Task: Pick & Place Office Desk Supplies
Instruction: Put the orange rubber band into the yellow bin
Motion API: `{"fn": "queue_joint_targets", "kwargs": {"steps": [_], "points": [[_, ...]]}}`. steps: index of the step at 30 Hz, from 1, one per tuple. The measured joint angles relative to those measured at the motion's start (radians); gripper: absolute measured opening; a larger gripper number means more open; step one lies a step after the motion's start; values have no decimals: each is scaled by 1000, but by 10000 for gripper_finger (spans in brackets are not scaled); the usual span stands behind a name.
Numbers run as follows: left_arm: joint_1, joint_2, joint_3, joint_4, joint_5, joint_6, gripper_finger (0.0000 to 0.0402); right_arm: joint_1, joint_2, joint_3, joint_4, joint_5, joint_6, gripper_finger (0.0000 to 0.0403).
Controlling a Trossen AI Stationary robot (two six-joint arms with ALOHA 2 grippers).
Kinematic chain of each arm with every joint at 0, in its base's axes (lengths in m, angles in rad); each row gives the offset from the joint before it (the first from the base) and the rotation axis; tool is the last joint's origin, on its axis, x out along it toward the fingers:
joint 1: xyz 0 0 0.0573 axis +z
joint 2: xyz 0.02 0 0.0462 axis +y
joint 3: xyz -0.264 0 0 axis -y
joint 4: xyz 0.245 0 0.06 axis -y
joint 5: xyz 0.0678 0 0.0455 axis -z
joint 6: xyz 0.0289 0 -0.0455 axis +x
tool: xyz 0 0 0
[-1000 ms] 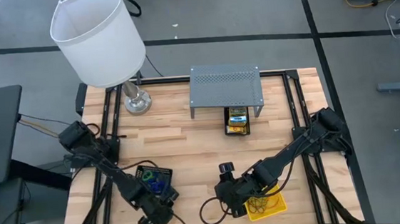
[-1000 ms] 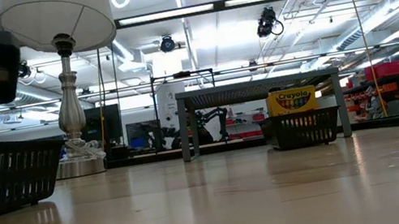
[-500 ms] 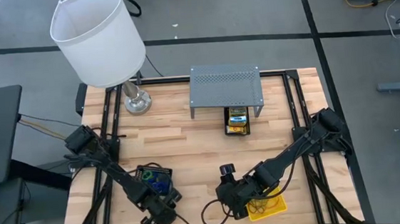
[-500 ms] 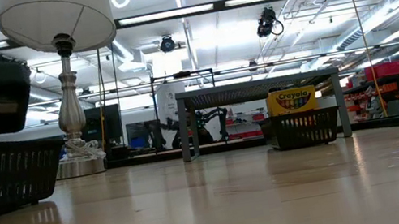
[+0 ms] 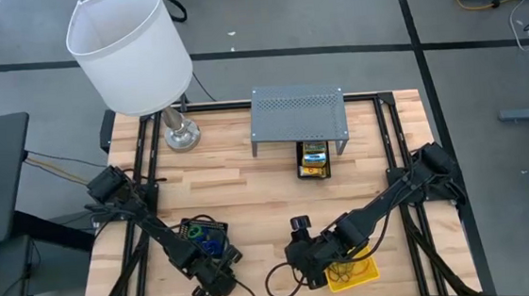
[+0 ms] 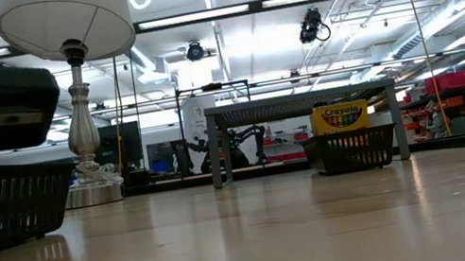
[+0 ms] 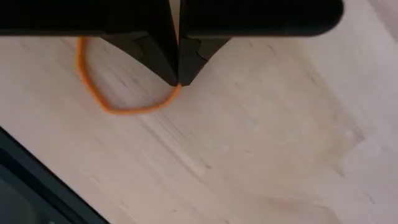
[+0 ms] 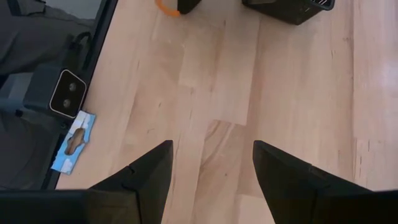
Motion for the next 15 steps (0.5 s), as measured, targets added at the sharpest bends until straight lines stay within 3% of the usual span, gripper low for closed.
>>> {"fn": "queue_joint_targets", "kwargs": {"steps": [15], "points": [[68, -94, -3, 263, -236, 20, 2, 3, 0, -6, 26, -7, 17, 231]]}}
